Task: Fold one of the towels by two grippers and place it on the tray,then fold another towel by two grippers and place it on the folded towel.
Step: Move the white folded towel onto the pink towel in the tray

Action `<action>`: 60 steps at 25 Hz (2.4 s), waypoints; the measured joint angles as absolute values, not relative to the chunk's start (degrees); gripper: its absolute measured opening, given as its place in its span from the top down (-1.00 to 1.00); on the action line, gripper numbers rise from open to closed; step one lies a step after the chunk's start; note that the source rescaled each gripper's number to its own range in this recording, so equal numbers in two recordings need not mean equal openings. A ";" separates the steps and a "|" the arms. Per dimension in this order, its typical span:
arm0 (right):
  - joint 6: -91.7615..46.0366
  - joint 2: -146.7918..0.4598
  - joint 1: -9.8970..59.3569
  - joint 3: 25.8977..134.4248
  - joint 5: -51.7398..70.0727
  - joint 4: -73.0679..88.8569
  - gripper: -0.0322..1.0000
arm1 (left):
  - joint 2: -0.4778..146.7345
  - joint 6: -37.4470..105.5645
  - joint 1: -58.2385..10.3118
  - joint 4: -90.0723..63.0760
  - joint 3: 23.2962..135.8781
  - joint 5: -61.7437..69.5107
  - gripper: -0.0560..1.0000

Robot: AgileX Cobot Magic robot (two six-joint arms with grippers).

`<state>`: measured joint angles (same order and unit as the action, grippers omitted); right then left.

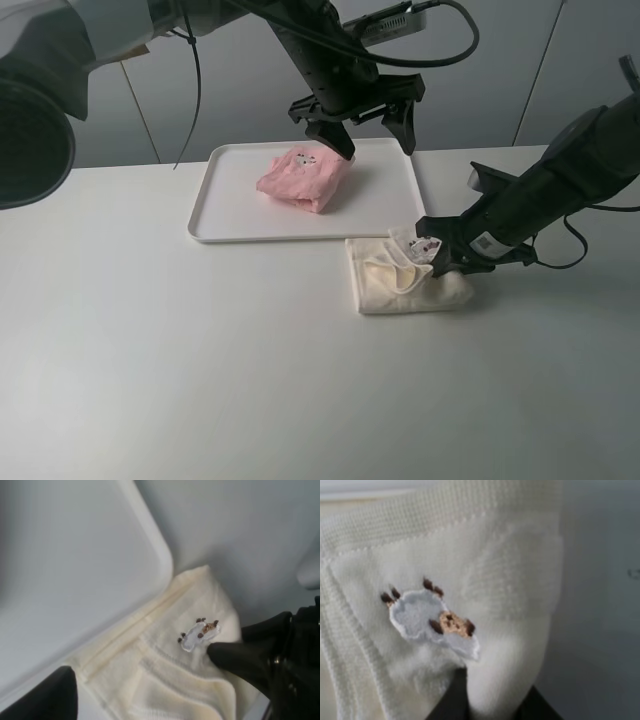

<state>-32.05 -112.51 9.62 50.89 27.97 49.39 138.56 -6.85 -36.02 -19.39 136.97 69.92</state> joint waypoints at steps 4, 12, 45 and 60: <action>-38.20 -111.92 9.62 50.79 31.92 54.87 0.69 | 138.56 -4.54 -34.40 -20.31 136.97 69.92 -0.99; -53.70 -110.09 9.62 50.69 45.17 74.01 0.69 | 138.52 1.63 -28.48 -23.88 137.10 69.92 -0.99; -38.32 -132.76 15.23 99.87 54.15 78.35 0.69 | 125.28 14.82 -10.87 -25.92 118.86 70.00 -0.99; -37.34 -134.97 17.11 110.75 49.52 85.77 0.69 | 125.28 18.24 -8.51 -29.02 118.86 69.90 -0.99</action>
